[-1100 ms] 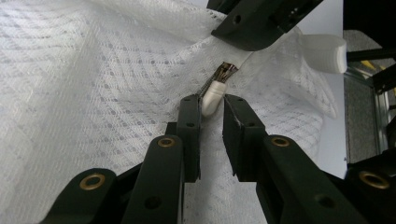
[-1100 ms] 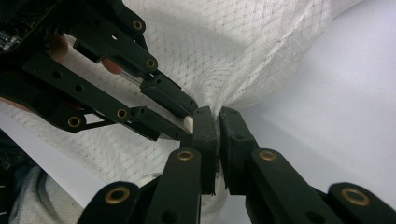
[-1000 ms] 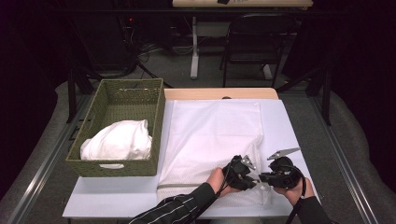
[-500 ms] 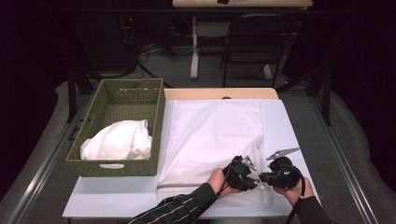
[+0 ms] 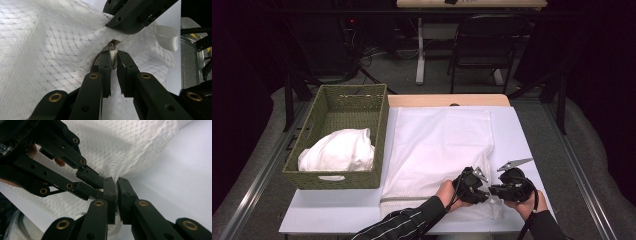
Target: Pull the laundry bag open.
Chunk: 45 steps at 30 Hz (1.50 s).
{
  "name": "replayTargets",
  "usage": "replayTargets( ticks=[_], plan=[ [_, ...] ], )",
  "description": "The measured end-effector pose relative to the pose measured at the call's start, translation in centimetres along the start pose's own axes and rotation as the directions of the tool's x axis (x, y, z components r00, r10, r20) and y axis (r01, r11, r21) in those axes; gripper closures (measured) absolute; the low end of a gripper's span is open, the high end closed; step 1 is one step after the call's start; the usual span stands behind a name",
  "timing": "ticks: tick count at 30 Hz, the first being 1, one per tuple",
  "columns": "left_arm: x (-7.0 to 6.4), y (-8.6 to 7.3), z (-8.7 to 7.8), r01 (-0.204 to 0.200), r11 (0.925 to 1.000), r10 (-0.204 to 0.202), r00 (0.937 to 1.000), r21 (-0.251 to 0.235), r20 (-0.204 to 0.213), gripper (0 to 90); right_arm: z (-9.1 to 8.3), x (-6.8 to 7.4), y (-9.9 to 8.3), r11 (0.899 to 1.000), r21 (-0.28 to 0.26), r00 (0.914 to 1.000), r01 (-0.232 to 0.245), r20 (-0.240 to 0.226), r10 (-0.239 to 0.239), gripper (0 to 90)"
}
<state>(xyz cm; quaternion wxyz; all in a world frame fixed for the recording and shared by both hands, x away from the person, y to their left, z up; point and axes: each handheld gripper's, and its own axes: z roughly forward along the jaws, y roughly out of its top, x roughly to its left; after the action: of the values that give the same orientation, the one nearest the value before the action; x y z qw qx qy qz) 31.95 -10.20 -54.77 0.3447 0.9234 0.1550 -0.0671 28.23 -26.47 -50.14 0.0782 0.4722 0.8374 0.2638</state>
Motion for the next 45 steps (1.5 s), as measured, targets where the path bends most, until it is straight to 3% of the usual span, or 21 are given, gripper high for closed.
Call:
replayTargets(
  ticks=[7, 14, 16, 18, 20, 26, 35, 42, 45],
  plan=[
    [0.20, -0.07, 0.05, 0.021, 0.9995, -0.020, 0.9997, -0.023, 0.013, 80.5, 0.06, -0.02, 0.01, 1.000, 0.001, 1.0000, -0.001, 0.001, 0.001, 86.2],
    [-0.13, 0.04, 0.08, -0.002, 0.9998, 0.002, 0.9998, -0.020, -0.018, 82.9, 0.08, -0.07, 0.00, 1.000, 0.003, 1.0000, -0.006, 0.002, 0.006, 86.1],
    [-0.04, 0.01, 0.02, -0.001, 0.9997, 0.001, 1.0000, -0.026, 0.003, 83.5, 0.14, -0.14, -0.04, 1.000, 0.001, 1.0000, -0.010, -0.001, 0.010, 85.5],
    [-0.05, 0.01, -0.01, -0.004, 0.9997, 0.004, 1.0000, -0.026, -0.001, 83.9, 0.13, -0.14, -0.03, 1.000, 0.005, 0.9999, -0.014, -0.003, 0.014, 85.0],
    [-0.11, 0.02, -0.14, -0.004, 0.9997, 0.003, 0.9998, -0.026, -0.019, 85.8, 0.23, -0.18, -0.04, 1.000, 0.007, 0.9998, -0.021, 0.002, 0.021, 80.3],
    [-0.02, -0.03, -0.15, -0.003, 0.9998, 0.003, 0.9999, -0.020, -0.015, 85.7, 0.45, -0.25, -0.07, 1.000, 0.019, 0.9998, -0.018, -0.003, 0.018, 84.3],
    [0.27, -0.18, 0.16, 0.011, 0.9989, -0.010, 0.9997, -0.046, 0.023, 81.6, 0.25, 0.01, 0.07, 1.000, 0.004, 0.9992, -0.029, -0.027, 0.030, 86.5],
    [0.03, -0.25, 0.27, 0.030, 0.9976, -0.031, 0.9995, -0.062, -0.008, 85.1, 0.21, -0.05, 0.06, 1.000, 0.000, 0.9992, -0.029, -0.029, 0.029, 86.5],
    [-0.14, -0.15, 0.25, 0.034, 0.9986, -0.035, 0.9991, -0.042, -0.024, 85.5, 0.23, 0.03, 0.08, 1.000, 0.008, 0.9995, -0.023, -0.022, 0.023, 86.5]
  ],
)
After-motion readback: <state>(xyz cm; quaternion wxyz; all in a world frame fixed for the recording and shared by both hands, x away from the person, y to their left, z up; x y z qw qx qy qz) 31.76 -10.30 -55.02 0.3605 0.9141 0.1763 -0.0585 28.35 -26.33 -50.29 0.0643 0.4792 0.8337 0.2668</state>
